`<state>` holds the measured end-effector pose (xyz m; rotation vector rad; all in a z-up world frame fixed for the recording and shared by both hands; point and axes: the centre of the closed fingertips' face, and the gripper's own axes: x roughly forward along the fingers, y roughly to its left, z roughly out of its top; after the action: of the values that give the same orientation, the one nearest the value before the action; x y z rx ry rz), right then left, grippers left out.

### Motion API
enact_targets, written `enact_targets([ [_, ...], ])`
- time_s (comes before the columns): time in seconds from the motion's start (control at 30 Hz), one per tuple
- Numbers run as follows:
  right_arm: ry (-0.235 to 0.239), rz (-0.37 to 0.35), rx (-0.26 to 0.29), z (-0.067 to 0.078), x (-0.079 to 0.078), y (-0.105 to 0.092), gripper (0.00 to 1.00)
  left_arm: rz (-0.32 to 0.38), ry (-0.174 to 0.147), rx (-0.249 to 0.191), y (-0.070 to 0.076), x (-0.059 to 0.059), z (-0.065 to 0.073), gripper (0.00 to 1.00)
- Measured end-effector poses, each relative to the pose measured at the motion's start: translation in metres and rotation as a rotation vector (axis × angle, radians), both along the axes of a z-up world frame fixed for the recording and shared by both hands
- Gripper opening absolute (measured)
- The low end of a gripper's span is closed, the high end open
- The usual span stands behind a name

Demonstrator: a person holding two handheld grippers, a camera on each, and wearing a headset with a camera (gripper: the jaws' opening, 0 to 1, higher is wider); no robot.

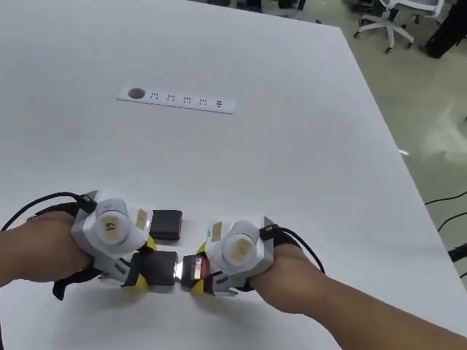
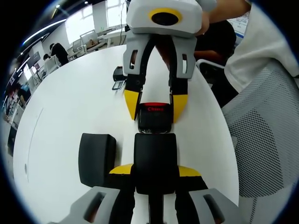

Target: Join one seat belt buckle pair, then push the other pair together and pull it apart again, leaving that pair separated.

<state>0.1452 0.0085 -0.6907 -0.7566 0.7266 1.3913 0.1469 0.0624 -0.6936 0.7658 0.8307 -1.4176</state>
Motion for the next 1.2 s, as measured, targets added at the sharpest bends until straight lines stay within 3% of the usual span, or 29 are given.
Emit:
enact_targets([
  [1.2, 0.014, -0.009, -0.017, -0.0014, 0.0027, -0.0019, 0.31, 0.015, 0.011, 0.014, 0.0018, 0.0, 0.0044, 0.32],
])
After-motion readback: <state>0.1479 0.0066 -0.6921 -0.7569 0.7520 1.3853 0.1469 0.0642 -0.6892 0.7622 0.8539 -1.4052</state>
